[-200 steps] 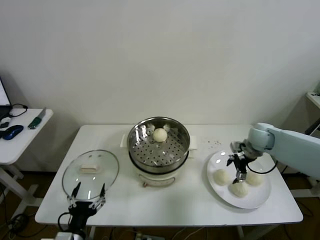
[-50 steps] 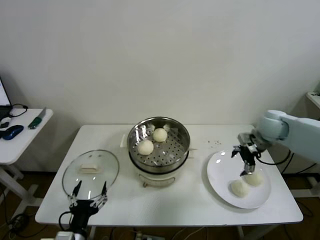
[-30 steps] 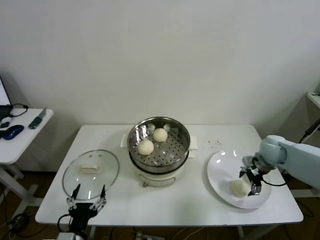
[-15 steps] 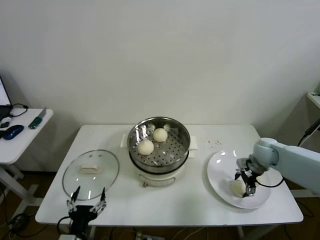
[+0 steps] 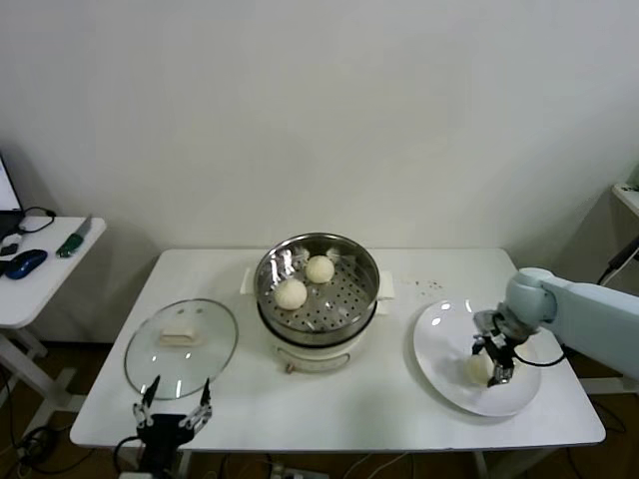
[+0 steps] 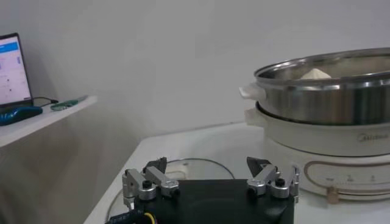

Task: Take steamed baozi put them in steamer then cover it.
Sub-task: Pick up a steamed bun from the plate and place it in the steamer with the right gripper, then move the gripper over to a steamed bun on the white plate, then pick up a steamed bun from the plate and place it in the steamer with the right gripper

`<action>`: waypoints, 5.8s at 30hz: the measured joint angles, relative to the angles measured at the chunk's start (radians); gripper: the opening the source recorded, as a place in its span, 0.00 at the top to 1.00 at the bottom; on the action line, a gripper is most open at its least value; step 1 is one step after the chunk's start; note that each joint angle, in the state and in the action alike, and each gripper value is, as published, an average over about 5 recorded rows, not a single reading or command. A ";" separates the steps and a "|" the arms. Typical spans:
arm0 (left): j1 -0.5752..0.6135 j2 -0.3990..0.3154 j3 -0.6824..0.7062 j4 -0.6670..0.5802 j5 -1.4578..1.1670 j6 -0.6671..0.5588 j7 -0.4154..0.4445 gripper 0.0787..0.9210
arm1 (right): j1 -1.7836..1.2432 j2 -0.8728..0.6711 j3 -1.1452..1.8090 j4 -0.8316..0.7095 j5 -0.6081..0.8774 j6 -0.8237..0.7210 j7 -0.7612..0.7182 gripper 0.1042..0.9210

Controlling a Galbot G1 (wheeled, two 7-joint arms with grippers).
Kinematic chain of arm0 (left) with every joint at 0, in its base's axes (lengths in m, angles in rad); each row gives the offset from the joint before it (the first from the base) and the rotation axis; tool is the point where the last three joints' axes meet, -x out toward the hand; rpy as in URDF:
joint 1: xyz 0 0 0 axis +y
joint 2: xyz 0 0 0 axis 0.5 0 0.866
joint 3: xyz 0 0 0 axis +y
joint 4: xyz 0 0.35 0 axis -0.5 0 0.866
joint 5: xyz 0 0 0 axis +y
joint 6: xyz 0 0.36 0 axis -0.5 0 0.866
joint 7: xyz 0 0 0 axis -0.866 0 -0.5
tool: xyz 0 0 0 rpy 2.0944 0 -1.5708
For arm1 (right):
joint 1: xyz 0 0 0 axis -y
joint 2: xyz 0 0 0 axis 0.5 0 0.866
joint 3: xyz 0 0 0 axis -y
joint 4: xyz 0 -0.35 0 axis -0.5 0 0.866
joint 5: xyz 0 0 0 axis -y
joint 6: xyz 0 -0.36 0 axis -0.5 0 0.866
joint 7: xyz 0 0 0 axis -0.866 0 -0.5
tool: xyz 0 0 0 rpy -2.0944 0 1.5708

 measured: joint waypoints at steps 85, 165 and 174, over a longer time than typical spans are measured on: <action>0.027 0.020 -0.028 0.039 -0.077 -0.047 0.006 0.12 | 0.344 0.703 -0.073 -0.080 -0.249 0.681 -0.099 0.12; 0.039 0.027 0.004 0.029 0.005 -0.044 0.002 0.12 | -0.276 -0.036 0.361 -0.209 -0.156 0.062 0.017 0.26; 0.040 0.027 0.010 0.024 0.000 -0.050 0.007 0.12 | -0.185 -0.040 0.287 -0.187 -0.077 0.038 0.022 0.28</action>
